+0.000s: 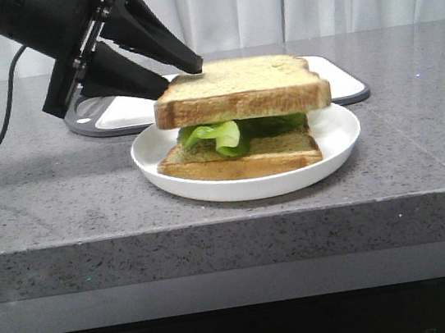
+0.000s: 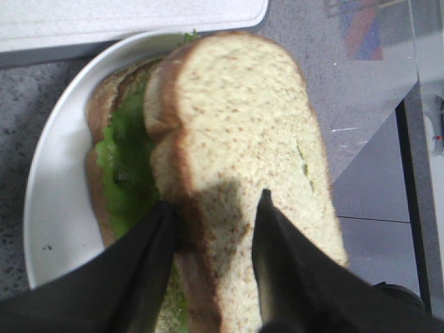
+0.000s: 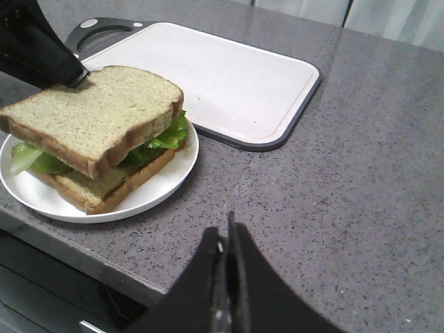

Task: Left arm grabs bread, right arm adds lettuce
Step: 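Lower the held bread slice with the left gripper onto the lettuce, then open the left gripper and withdraw it up from the sandwich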

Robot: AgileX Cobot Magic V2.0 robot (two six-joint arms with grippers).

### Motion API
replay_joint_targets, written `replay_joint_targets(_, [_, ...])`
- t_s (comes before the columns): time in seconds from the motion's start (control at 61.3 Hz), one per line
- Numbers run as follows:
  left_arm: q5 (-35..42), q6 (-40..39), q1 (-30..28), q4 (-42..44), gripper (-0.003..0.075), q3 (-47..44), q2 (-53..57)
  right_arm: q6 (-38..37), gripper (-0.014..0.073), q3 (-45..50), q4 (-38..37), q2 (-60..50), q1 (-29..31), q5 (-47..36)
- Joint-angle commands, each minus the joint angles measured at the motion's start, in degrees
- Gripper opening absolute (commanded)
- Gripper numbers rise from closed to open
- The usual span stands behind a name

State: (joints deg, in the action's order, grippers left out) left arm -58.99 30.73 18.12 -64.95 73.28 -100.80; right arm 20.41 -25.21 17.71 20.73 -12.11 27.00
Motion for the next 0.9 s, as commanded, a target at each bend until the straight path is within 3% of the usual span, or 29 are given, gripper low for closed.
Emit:
replay_joint_targets(0.0, [-1.4, 0.3, 0.4, -2.8, 0.0336, 1.9, 2.6, 0.2, -0.0050, -1.4, 0.0, 0.3, 0.3, -4.2])
replay_joint_targets(0.245, [-3.2, 0.3, 0.0, -2.8, 0.0469, 1.9, 2.7, 0.2, -0.0050, -1.4, 0.0, 0.3, 0.3, -4.2])
replay_joint_targets(0.604, [-7.3, 0.3, -4.8, -1.7, 0.0473, 1.9, 7.0, 0.2, -0.0050, -1.4, 0.0, 0.3, 0.3, -4.2])
replay_joint_targets(0.718, [-7.9, 0.3, -5.6, -0.7, 0.0422, 1.9, 7.6, 0.2, -0.0050, -1.4, 0.0, 0.3, 0.3, -4.2])
replay_joint_targets(0.881, [-8.5, 0.3, -5.7, 1.1, 0.0227, 1.9, 7.6, 0.2, -0.0050, -1.4, 0.0, 0.3, 0.3, -4.2])
